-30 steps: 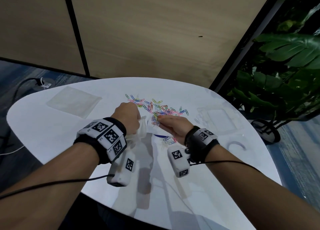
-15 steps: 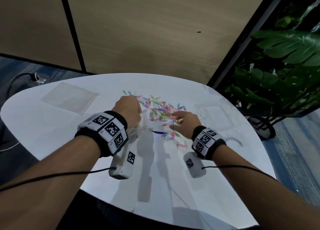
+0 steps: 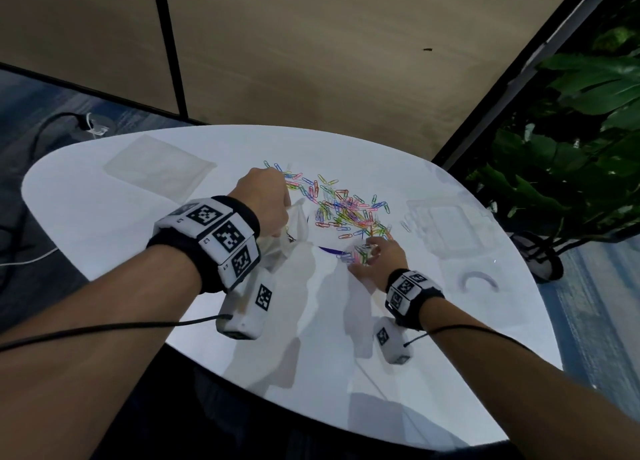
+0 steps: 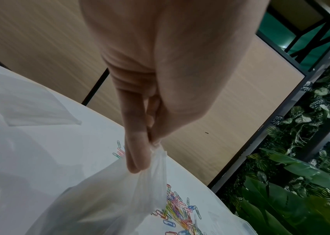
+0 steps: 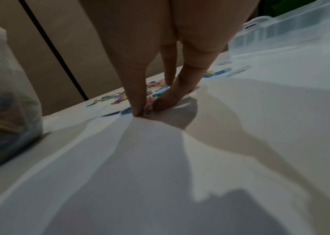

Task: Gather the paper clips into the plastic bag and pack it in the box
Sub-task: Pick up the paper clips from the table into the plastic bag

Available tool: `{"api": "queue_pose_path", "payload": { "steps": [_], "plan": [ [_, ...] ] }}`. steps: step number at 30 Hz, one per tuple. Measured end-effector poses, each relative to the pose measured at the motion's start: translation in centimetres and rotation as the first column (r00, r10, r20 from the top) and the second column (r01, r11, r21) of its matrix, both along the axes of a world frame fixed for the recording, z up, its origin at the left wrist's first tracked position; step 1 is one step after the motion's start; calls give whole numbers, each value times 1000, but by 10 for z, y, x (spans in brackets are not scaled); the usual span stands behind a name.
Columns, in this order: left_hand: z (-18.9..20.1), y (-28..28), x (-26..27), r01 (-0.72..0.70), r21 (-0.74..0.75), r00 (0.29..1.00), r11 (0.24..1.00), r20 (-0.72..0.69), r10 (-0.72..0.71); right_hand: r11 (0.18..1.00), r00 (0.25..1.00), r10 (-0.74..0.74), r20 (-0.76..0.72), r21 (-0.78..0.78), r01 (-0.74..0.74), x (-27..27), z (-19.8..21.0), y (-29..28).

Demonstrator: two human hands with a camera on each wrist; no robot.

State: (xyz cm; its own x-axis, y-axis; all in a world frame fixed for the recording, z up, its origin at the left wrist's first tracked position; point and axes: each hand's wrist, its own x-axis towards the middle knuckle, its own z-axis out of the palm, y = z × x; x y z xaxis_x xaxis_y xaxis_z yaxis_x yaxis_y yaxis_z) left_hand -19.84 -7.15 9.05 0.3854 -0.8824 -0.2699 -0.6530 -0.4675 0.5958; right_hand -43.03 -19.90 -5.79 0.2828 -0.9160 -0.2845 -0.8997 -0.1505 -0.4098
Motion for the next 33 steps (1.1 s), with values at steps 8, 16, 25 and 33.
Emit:
{"api": "queue_pose_path", "payload": {
  "steps": [8, 16, 25, 33],
  "plan": [
    [0, 1, 8, -7, 1, 1000, 1000, -10, 7, 971, 978, 191, -89, -132, -202, 64, -3, -14],
    [0, 3, 9, 13, 10, 1000, 1000, 2, -13, 944, 957, 233, -175, -195, -265, 83, 9, -19],
    [-1, -4, 3, 6, 21, 1000, 1000, 6, -6, 937, 816, -318, 482, 293, 192, 51, 49, -25],
    [-1, -11, -16, -14, -8, 1000, 1000, -12, 14, 814, 557, -437, 706, 574, -89, 81, 94, 48]
  ]
}}
